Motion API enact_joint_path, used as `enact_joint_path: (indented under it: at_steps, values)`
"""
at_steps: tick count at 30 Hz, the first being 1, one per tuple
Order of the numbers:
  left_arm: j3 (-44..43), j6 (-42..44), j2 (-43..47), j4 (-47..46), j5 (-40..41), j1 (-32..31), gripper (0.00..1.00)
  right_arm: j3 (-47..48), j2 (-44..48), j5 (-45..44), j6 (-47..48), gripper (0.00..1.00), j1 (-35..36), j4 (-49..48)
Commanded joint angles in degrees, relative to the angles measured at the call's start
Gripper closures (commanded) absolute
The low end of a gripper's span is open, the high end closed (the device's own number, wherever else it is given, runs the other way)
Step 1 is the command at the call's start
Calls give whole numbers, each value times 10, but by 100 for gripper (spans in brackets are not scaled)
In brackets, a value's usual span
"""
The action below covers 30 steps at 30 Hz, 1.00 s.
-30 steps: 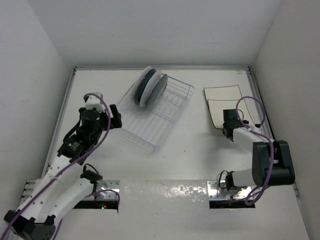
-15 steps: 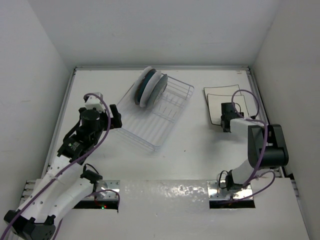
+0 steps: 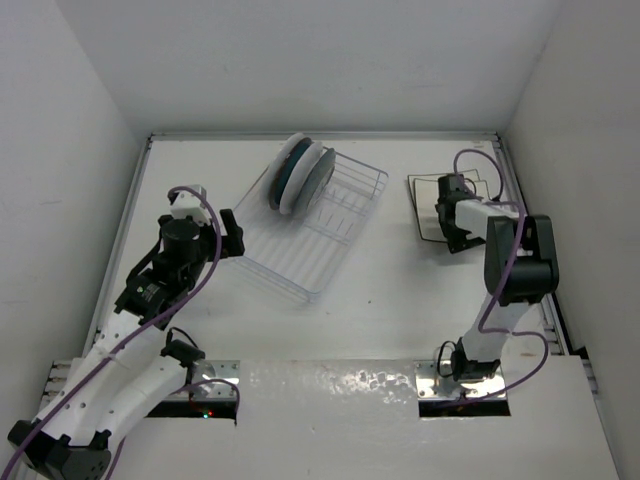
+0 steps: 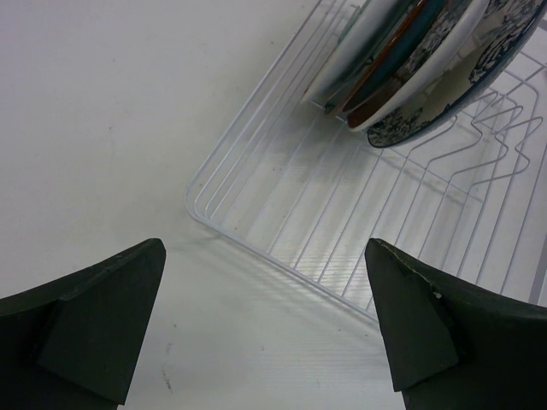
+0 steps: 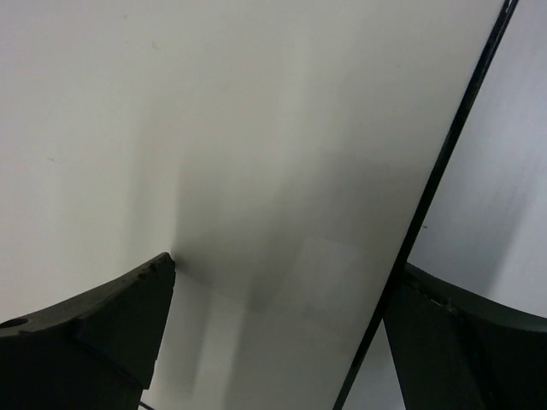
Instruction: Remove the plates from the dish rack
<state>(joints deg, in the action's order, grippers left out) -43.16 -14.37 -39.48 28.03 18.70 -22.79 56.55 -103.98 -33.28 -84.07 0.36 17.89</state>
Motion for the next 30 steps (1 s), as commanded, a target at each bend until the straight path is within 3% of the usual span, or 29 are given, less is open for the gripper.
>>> enact_joint_path:
  at_steps: [1,6,11,17,30]
  values:
    - [1,5,4,-29,-9,5,0,60,-38,17,72,3,-21,86]
    - [1,6,4,-29,-9,5,0,81,-71,61,137,1,-36,65]
    - [1,6,5,-29,-9,5,0,152,-115,62,174,1,-46,133]
    - [1,6,3,-29,-8,5,0,115,-105,99,141,1,-48,90]
    - [0,7,2,-28,-8,6,0,87,-88,134,28,1,-30,124]
